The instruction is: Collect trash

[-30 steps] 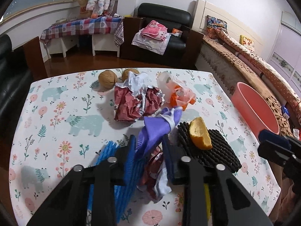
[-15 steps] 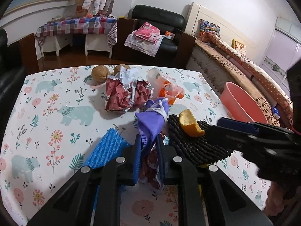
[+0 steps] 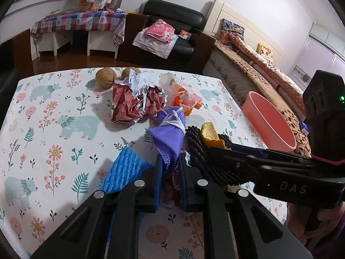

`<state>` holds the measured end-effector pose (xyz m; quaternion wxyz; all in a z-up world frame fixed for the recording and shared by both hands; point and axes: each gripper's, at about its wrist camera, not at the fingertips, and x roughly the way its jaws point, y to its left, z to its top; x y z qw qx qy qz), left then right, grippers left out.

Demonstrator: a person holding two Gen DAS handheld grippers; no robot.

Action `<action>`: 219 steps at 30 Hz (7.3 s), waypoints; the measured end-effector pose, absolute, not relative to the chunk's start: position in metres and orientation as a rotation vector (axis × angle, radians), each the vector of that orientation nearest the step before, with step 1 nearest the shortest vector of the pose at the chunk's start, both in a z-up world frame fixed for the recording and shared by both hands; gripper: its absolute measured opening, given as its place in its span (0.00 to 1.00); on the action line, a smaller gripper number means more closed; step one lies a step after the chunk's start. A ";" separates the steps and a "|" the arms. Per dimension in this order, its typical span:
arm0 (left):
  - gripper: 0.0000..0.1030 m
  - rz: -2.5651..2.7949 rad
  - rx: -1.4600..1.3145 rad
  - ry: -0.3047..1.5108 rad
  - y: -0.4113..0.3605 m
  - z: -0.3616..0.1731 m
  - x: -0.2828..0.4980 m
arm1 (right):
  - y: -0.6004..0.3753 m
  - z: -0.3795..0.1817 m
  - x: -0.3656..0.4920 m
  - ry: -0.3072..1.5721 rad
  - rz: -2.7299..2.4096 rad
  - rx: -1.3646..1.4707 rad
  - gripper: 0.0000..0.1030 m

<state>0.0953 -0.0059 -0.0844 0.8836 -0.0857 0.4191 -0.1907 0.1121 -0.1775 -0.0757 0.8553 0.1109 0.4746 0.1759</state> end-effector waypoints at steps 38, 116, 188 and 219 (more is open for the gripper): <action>0.10 -0.303 -0.064 0.665 -0.028 0.022 -0.013 | -0.251 -0.021 0.014 0.742 0.418 0.368 0.05; 0.32 -0.488 0.029 0.705 -0.227 0.008 0.098 | -0.388 -0.039 0.052 0.629 0.095 0.479 0.37; 0.51 -0.104 -0.008 0.804 0.033 -0.059 0.032 | -0.218 -0.041 0.037 0.731 0.387 0.188 0.49; 0.05 -0.178 -0.182 0.881 0.072 -0.073 0.061 | -0.184 -0.053 0.177 0.867 0.397 0.136 0.49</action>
